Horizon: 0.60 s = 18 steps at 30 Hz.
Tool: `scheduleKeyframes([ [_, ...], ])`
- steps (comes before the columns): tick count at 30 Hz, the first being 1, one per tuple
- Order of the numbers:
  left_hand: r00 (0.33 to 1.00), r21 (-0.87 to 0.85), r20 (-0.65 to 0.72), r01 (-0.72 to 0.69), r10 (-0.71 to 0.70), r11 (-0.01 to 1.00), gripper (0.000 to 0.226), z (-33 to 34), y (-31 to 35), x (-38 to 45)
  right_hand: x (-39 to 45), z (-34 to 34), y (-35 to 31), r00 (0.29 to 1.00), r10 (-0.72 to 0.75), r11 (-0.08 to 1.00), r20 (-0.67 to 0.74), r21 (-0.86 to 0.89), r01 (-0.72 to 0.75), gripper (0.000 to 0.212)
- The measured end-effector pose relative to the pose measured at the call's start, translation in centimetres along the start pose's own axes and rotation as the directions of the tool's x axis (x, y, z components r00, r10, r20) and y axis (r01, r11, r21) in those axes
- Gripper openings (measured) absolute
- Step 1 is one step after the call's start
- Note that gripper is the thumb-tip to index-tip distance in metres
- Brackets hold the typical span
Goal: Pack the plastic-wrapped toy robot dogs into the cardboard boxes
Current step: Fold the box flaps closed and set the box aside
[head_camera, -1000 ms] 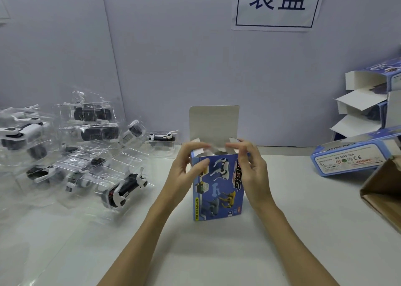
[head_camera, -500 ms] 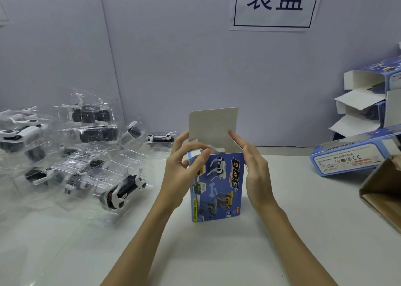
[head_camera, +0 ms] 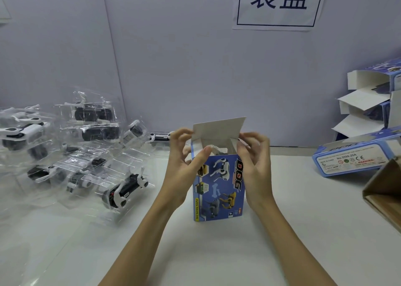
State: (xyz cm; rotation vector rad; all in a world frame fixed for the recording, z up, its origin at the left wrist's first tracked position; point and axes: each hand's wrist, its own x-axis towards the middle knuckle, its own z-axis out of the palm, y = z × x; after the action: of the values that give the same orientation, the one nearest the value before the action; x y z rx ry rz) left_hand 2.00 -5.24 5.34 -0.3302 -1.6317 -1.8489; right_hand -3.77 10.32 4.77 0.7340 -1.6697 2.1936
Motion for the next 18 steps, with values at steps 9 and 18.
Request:
scheduleKeyframes([
  [9, 0.998, 0.031, 0.046, 0.048, -0.049, 0.998, 0.041, 0.0, 0.0, -0.2, 0.0, -1.3, 0.2, 0.982, 0.070, 0.980, 0.175, 0.170, -0.100, 0.029],
  [18, 0.999, 0.095, 0.033, -0.014, 0.010, 0.995, 0.036, -0.3, -0.2, -0.1, -0.4, -0.5, -0.2, 0.979, 0.150, 0.978, 0.136, 0.122, -0.167, 0.031],
])
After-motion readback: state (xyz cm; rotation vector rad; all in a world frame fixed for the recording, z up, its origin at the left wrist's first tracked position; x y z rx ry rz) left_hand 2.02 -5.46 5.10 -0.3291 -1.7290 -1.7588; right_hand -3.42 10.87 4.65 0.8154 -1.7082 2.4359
